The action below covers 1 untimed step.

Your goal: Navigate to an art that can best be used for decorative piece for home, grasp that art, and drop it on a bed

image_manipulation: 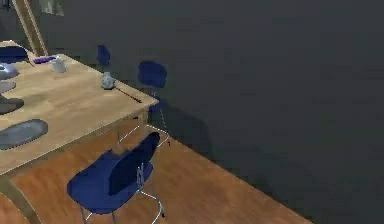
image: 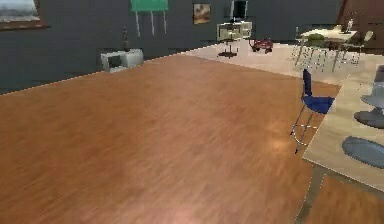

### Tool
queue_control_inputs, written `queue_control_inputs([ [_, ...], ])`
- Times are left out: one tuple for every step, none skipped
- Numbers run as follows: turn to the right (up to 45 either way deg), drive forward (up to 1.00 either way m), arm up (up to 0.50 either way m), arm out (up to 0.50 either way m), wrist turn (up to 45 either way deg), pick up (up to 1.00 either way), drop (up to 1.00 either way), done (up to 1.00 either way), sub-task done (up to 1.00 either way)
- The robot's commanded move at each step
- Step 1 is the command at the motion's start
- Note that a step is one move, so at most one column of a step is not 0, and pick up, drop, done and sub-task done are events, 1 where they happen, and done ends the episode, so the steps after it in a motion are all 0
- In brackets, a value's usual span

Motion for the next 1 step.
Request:
queue_control_inputs([
  [0.0, 0.90, 0.00, 0.00, 0.0, 0.00, 0.00, 0.00, 0.00],
])
